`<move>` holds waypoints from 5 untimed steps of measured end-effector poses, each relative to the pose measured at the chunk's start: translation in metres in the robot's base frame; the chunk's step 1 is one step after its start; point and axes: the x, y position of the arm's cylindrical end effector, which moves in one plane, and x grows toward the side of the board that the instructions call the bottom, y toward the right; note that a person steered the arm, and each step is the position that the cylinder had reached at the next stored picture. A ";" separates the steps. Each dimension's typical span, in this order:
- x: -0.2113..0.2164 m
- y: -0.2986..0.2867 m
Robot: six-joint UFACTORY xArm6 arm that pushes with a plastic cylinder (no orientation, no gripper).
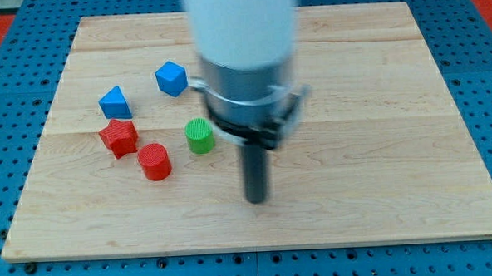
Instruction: Nudge the blue cube down a bit
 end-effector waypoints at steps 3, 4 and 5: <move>0.022 0.090; 0.022 0.094; 0.022 0.092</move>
